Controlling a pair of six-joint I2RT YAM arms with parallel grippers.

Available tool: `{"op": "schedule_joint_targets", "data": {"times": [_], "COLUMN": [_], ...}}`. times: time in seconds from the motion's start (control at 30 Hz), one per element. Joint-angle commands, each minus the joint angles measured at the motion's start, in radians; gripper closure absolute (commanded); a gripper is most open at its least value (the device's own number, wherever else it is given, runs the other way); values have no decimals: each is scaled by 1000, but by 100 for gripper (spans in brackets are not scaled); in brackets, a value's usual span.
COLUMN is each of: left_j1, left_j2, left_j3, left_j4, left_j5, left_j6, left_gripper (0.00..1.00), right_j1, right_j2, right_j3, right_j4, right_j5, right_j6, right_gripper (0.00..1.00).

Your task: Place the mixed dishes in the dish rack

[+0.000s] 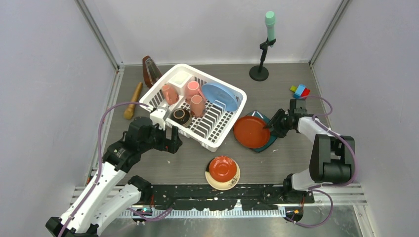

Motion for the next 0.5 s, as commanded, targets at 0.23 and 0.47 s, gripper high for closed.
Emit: {"op": "schedule_joint_targets", "data": {"times": [0.23,0.47], "left_j1": [-3,-3], "left_j2": [13,14], "left_j3": [-1,-1], "left_j4": [46,46], "left_j5": [22,22], "left_j6": [1,0], "left_gripper": [1,1], "right_j1": [44,45], "right_j2": [-67,-291], "right_j3": [66,139], "right_j4": [-101,-209], "right_j5": [149,467], "right_j6": [-80,-59], "right_gripper": [86,100]}}
